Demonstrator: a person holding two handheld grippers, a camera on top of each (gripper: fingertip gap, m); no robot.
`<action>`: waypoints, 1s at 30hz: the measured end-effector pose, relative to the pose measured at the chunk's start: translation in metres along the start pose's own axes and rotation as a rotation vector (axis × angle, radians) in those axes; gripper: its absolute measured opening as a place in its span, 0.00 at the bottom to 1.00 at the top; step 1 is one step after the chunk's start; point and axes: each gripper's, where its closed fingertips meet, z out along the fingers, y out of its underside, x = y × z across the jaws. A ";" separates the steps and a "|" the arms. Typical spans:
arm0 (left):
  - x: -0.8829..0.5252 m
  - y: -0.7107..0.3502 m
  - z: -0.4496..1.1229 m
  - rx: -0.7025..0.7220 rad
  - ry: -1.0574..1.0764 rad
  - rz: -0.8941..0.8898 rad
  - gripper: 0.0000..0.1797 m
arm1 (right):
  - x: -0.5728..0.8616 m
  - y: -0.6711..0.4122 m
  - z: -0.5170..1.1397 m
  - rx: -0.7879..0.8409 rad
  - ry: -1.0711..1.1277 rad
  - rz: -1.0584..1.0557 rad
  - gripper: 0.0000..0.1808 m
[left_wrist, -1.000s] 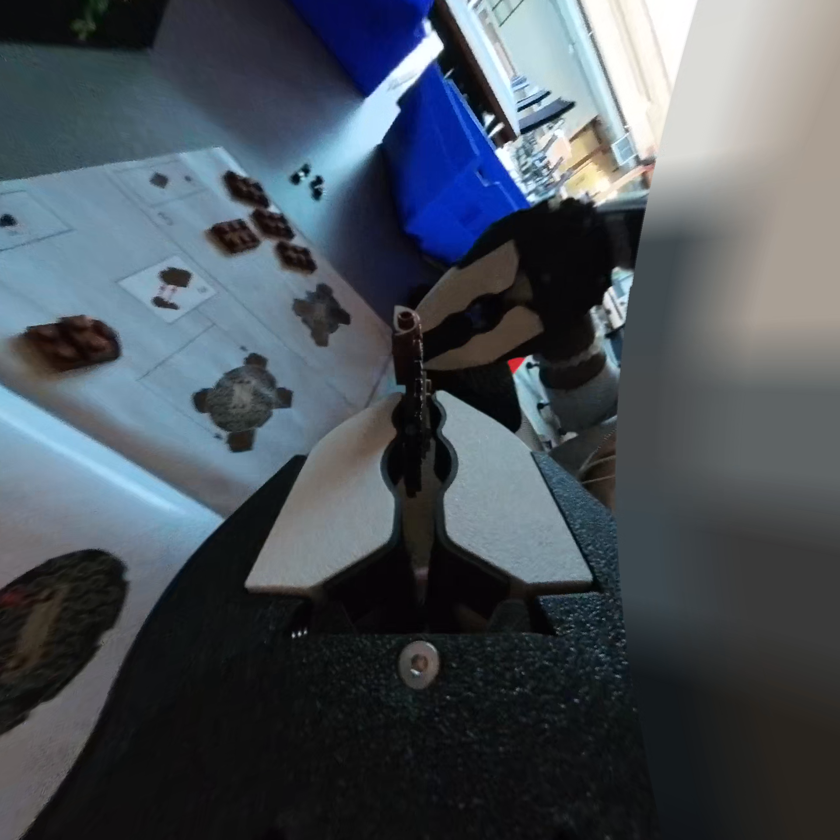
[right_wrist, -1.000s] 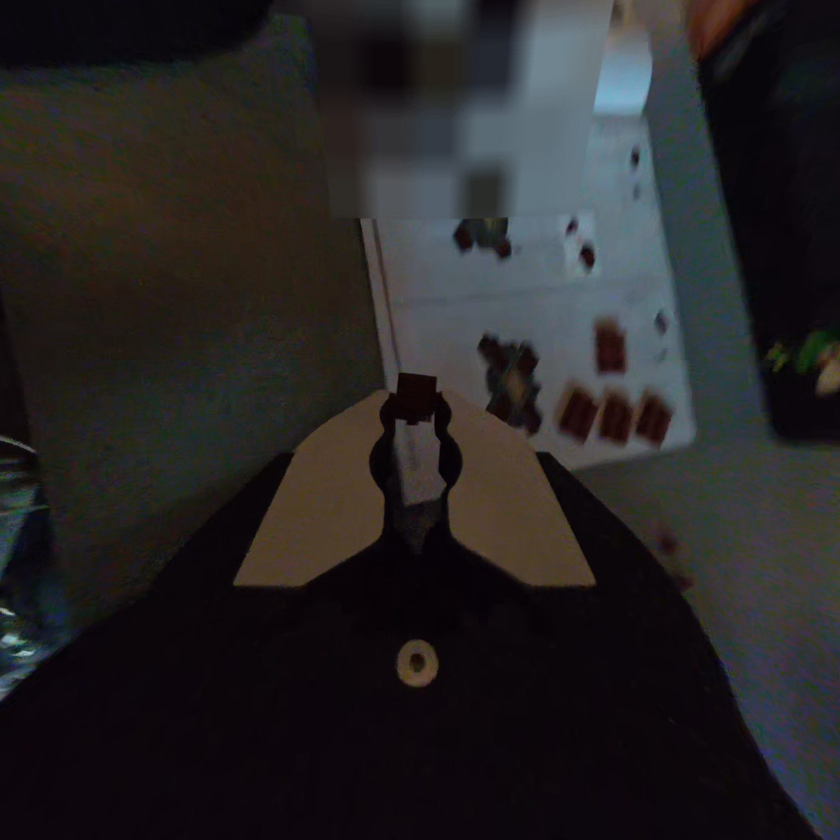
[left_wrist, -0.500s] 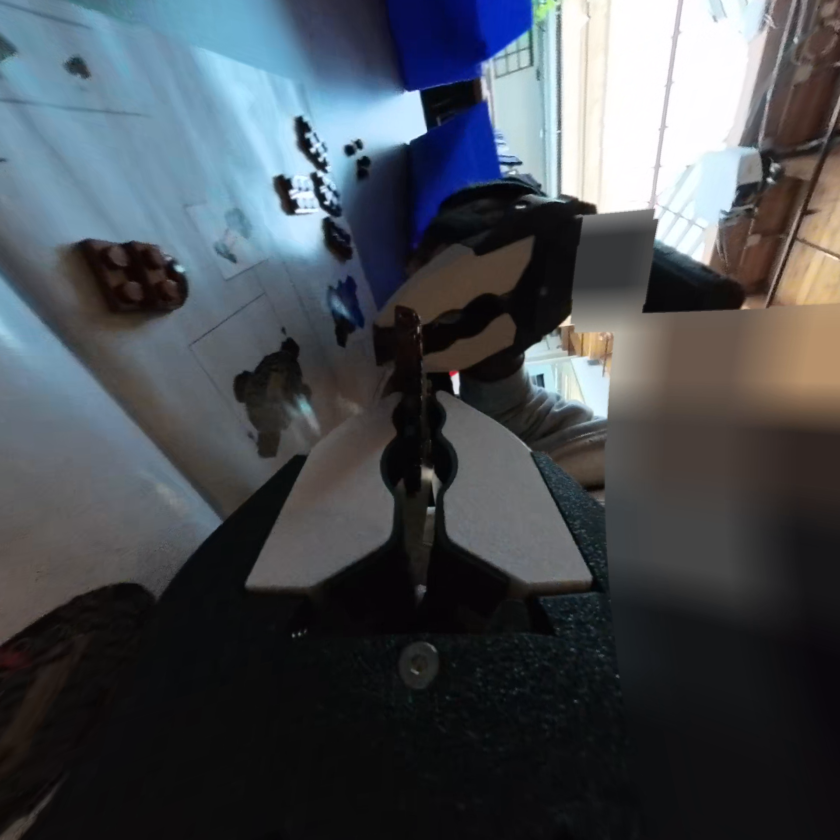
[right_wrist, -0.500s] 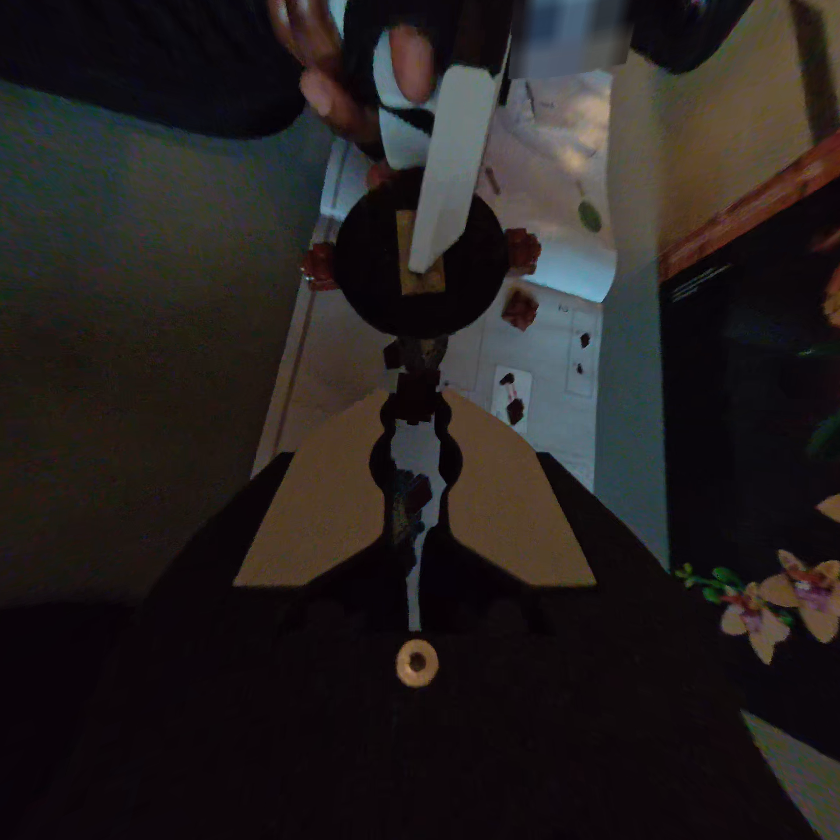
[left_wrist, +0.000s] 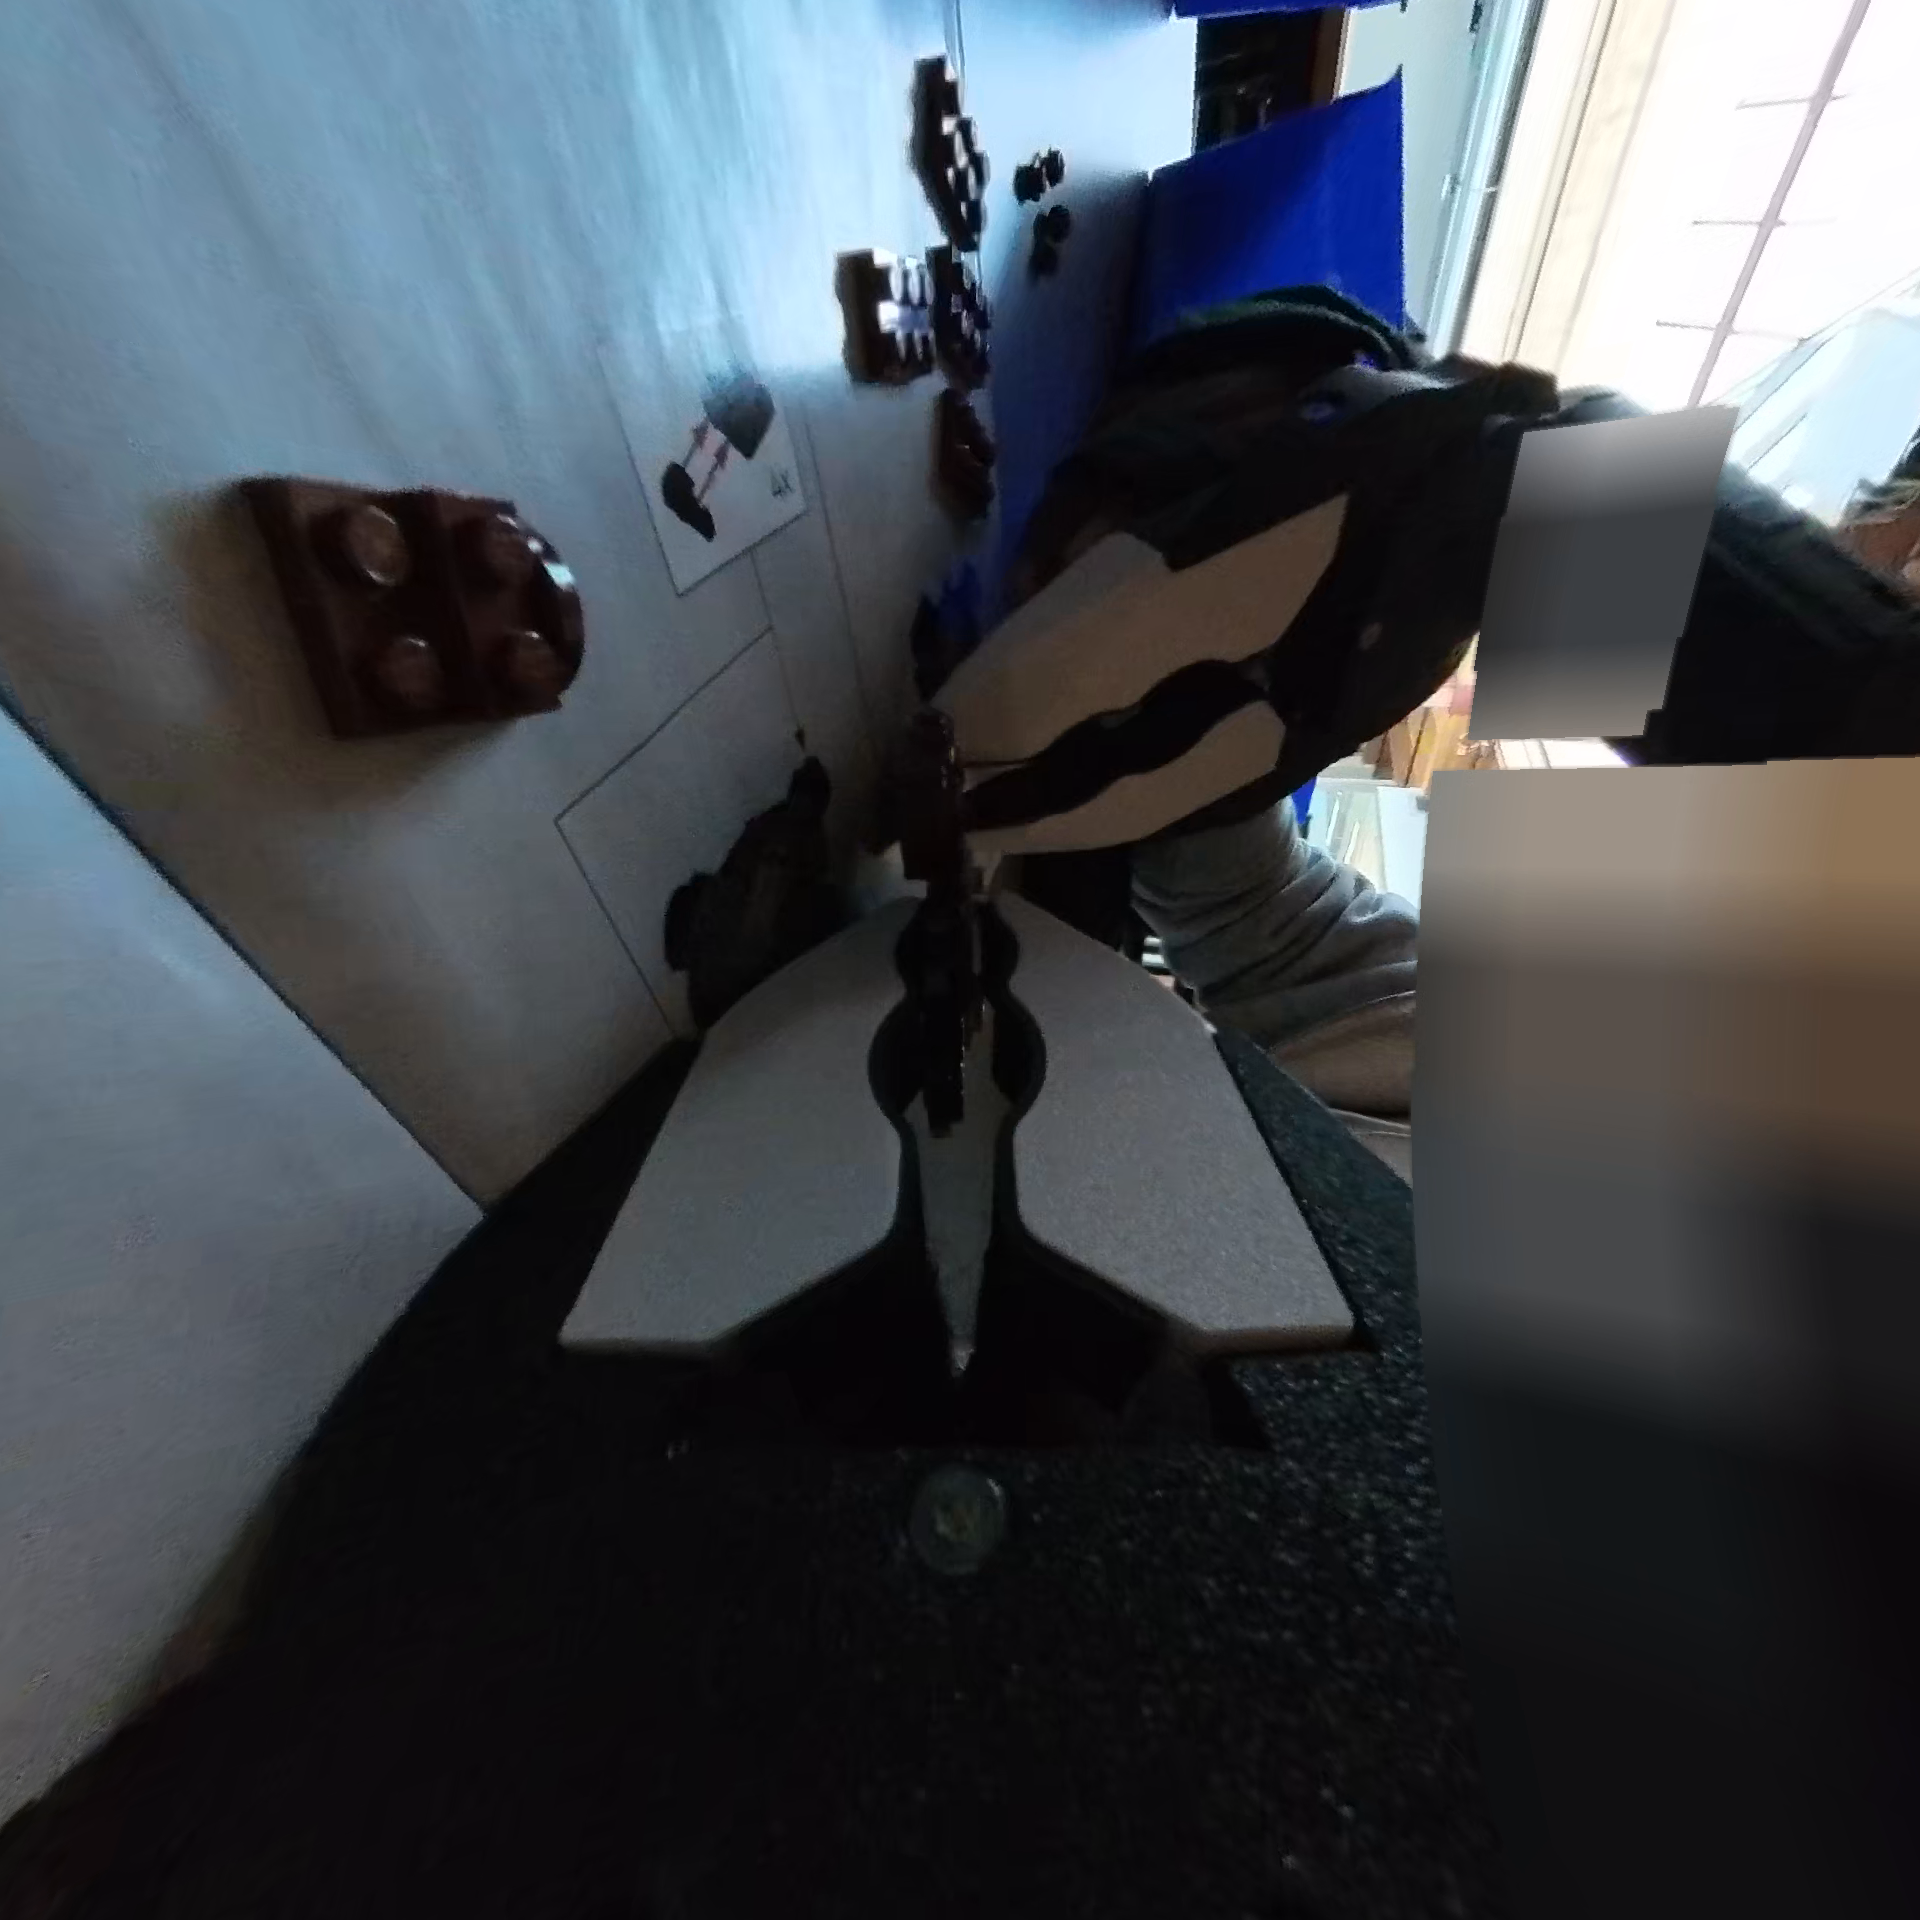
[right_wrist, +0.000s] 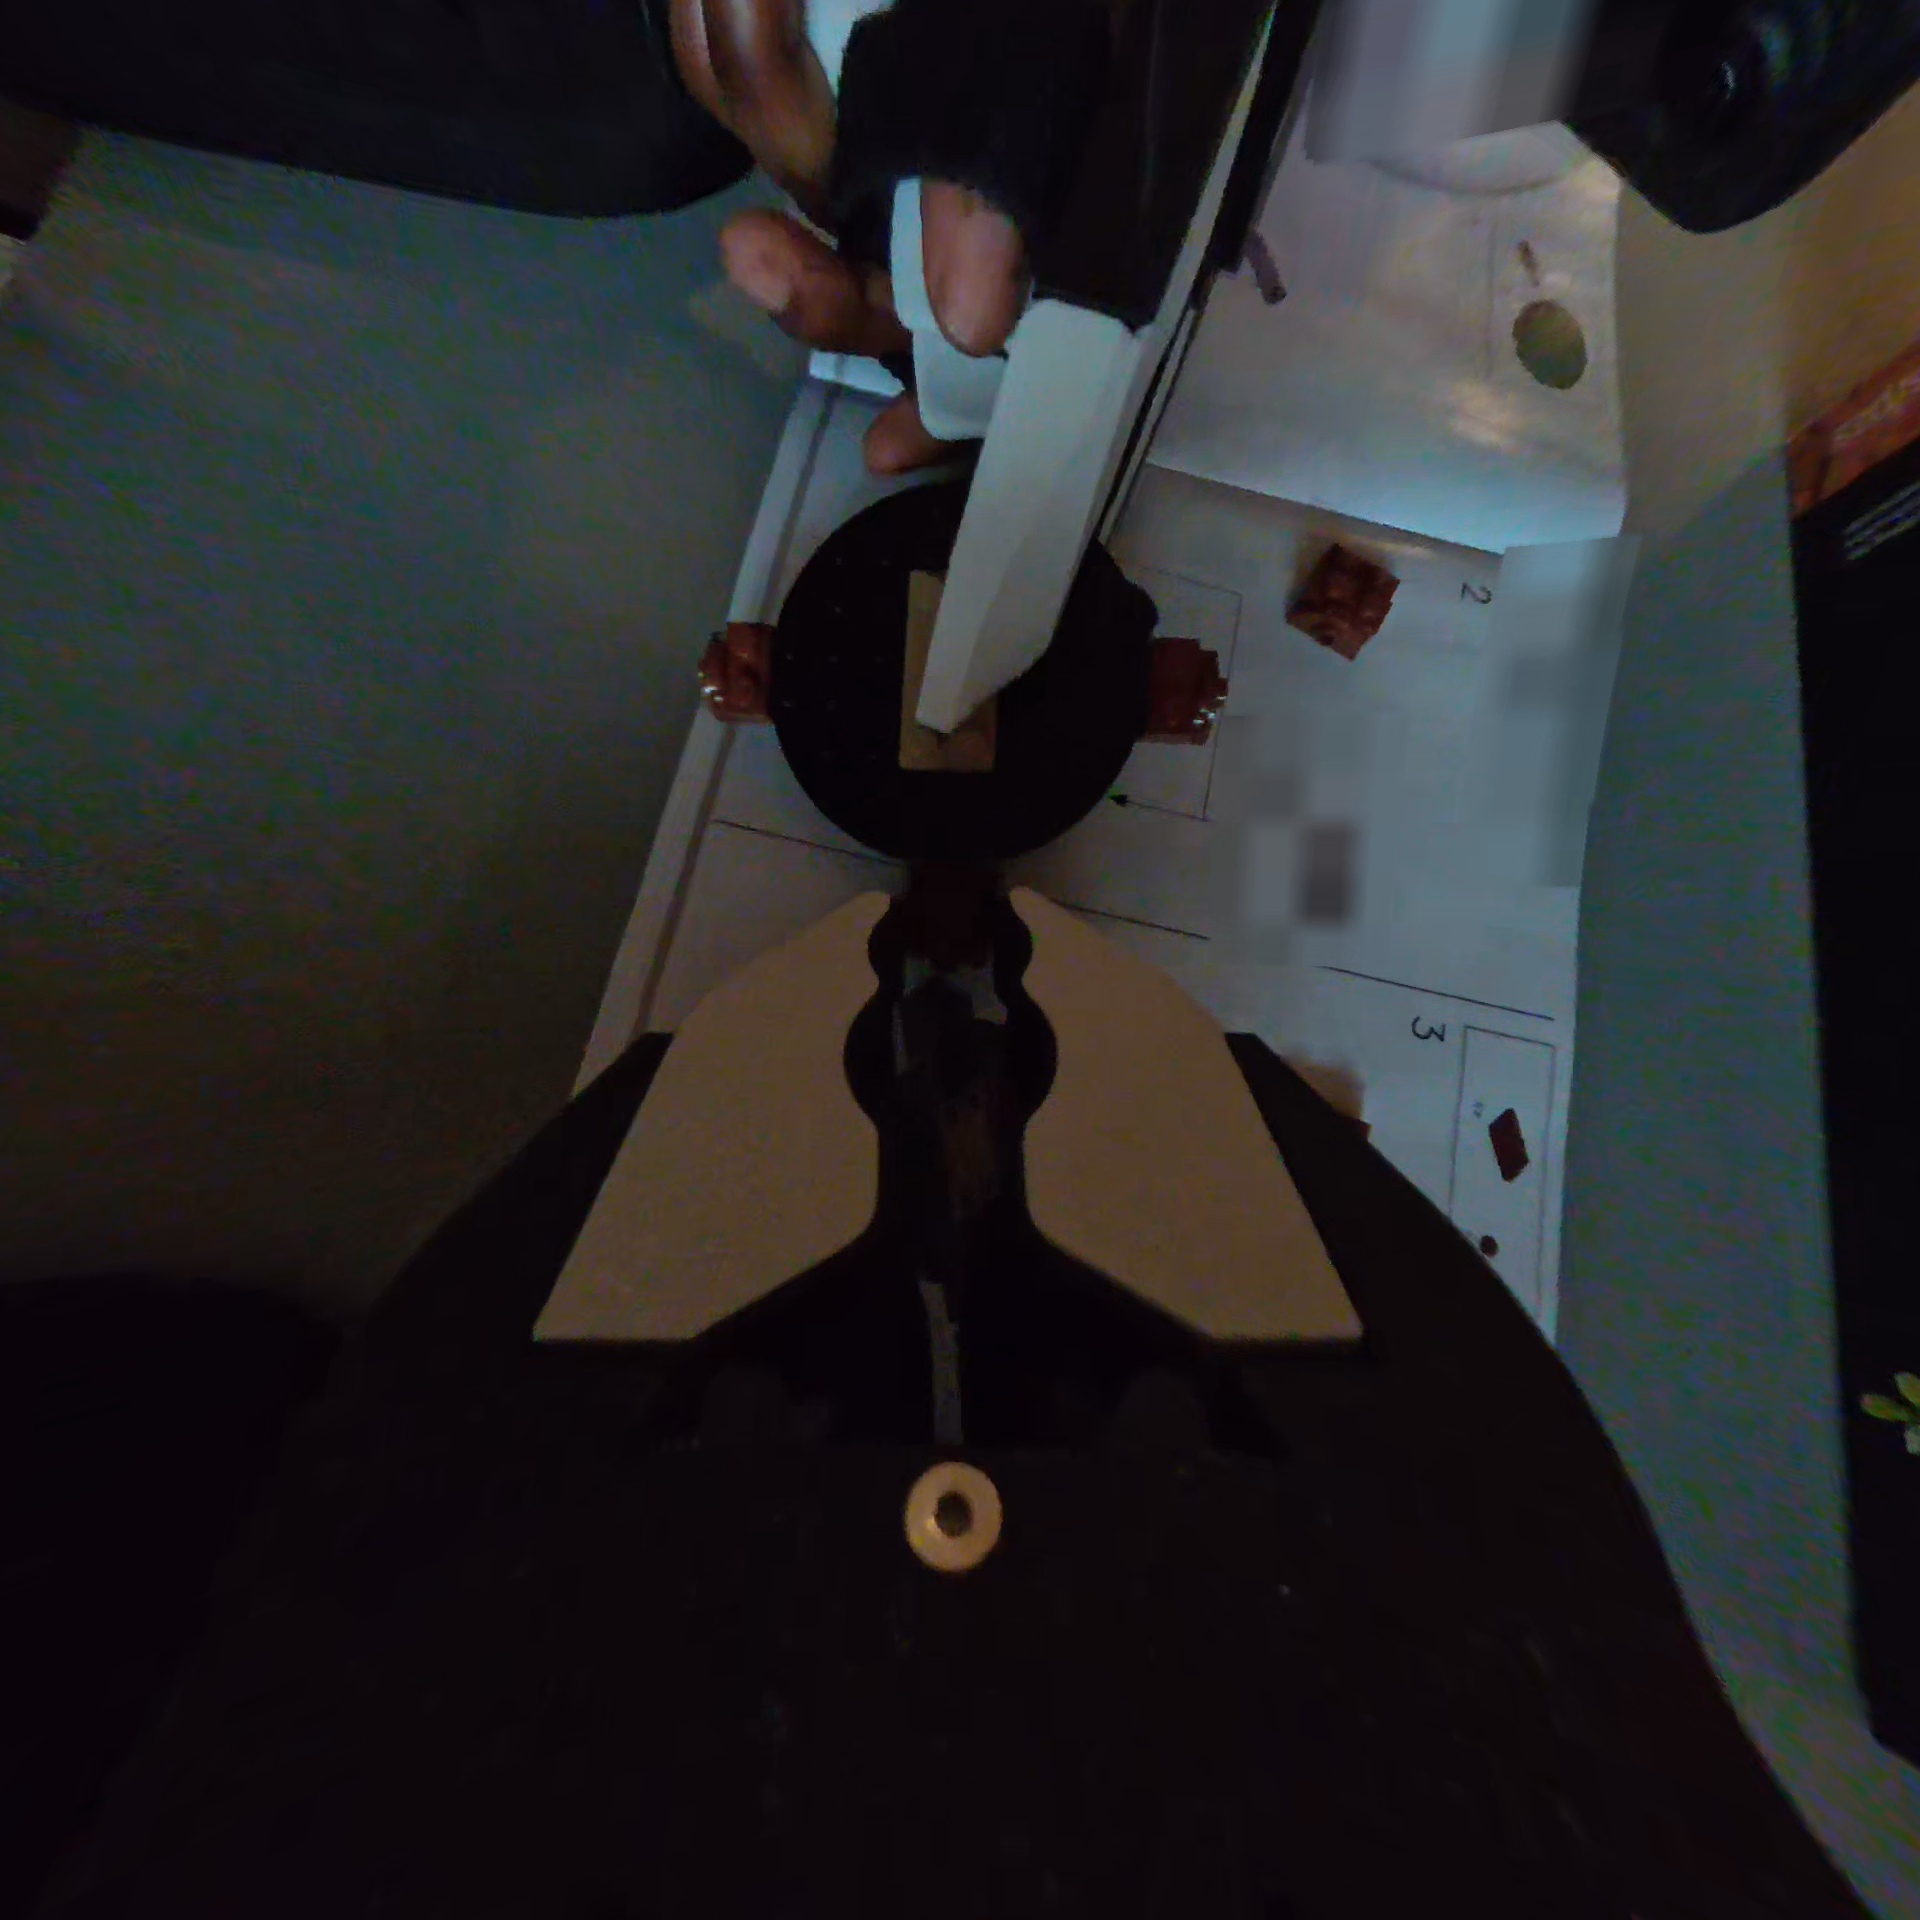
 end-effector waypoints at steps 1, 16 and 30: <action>0.000 -0.001 0.000 0.001 0.005 -0.010 0.04 | -0.002 -0.001 0.000 0.002 -0.015 -0.008 0.08; -0.005 0.000 0.003 0.002 -0.062 -0.004 0.04 | 0.000 -0.003 0.000 0.009 -0.002 -0.017 0.14; -0.006 0.000 0.003 -0.002 -0.064 -0.007 0.04 | 0.003 -0.009 0.001 -0.117 -0.011 0.004 0.00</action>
